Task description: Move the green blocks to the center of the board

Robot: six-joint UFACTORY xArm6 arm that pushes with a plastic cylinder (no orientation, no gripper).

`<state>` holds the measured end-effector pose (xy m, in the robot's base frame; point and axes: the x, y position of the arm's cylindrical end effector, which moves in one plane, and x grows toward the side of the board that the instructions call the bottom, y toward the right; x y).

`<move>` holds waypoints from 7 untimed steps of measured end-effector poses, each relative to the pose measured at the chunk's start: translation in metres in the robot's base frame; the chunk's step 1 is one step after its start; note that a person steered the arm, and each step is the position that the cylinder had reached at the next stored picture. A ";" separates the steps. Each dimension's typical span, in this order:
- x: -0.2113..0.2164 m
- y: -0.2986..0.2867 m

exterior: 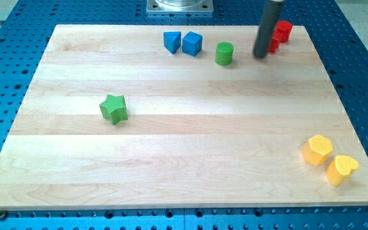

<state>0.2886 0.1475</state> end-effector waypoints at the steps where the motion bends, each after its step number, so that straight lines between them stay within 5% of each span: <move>1: -0.009 -0.024; 3: -0.011 -0.087; 7: 0.052 -0.141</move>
<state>0.3408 0.0062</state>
